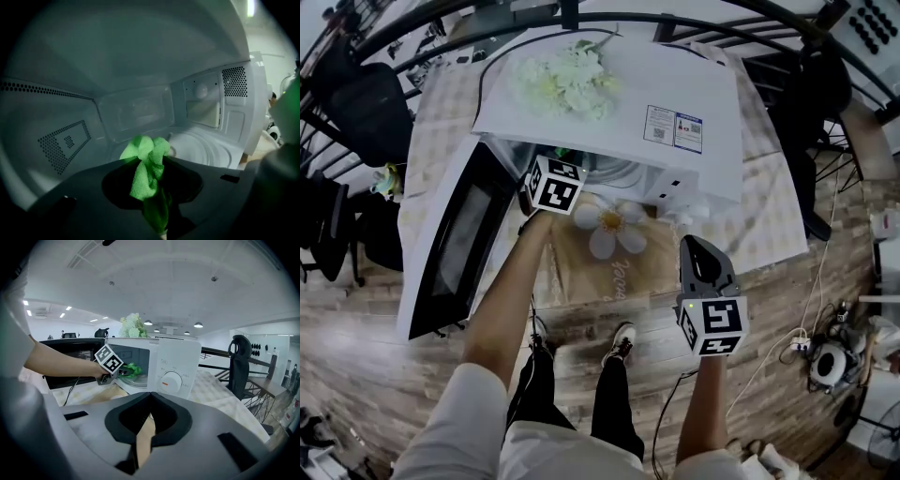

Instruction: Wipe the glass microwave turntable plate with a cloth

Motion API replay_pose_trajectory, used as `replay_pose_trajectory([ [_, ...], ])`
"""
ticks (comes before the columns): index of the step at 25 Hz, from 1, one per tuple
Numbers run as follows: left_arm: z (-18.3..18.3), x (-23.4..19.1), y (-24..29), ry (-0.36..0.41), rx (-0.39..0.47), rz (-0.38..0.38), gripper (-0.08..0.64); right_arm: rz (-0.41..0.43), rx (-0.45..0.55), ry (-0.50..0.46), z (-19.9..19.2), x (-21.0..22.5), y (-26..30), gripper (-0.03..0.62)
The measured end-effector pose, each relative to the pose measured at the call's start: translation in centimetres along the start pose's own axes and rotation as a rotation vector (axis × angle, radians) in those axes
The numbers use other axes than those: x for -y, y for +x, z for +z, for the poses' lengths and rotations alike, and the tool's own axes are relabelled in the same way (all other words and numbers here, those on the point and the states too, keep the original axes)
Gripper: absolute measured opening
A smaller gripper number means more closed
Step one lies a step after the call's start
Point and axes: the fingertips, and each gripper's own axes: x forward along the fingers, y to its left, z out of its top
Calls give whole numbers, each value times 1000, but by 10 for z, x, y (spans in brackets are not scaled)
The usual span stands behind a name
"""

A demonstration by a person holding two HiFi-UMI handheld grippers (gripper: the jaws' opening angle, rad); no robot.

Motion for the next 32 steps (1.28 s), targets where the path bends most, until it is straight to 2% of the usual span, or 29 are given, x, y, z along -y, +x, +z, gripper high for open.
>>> replay_pose_trajectory([
  [7, 7, 47, -6, 58, -16, -77, 114, 8, 12, 0, 5, -4, 4, 12],
  [19, 33, 127, -1, 49, -25, -254, 114, -18, 0, 9, 3, 8, 1, 12],
  [22, 42, 139, 0, 0, -7, -306, 115, -23, -5, 10, 2, 8, 2, 12],
  [24, 53, 128, -4, -80, 74, -316, 120, -24, -7, 12, 1, 8, 3, 12],
  [26, 63, 102, -11, -101, 171, -253, 120, -23, -9, 13, 1, 8, 4, 11],
  [28, 67, 68, -14, -38, 219, -135, 120, -24, -9, 13, 2, 8, 5, 11],
  [30, 64, 32, -11, 51, 212, -14, 120, -24, -8, 12, 2, 9, 6, 12],
  [32, 55, 2, 0, 128, 157, 75, 120, -23, -11, 9, 1, 8, 8, 12],
])
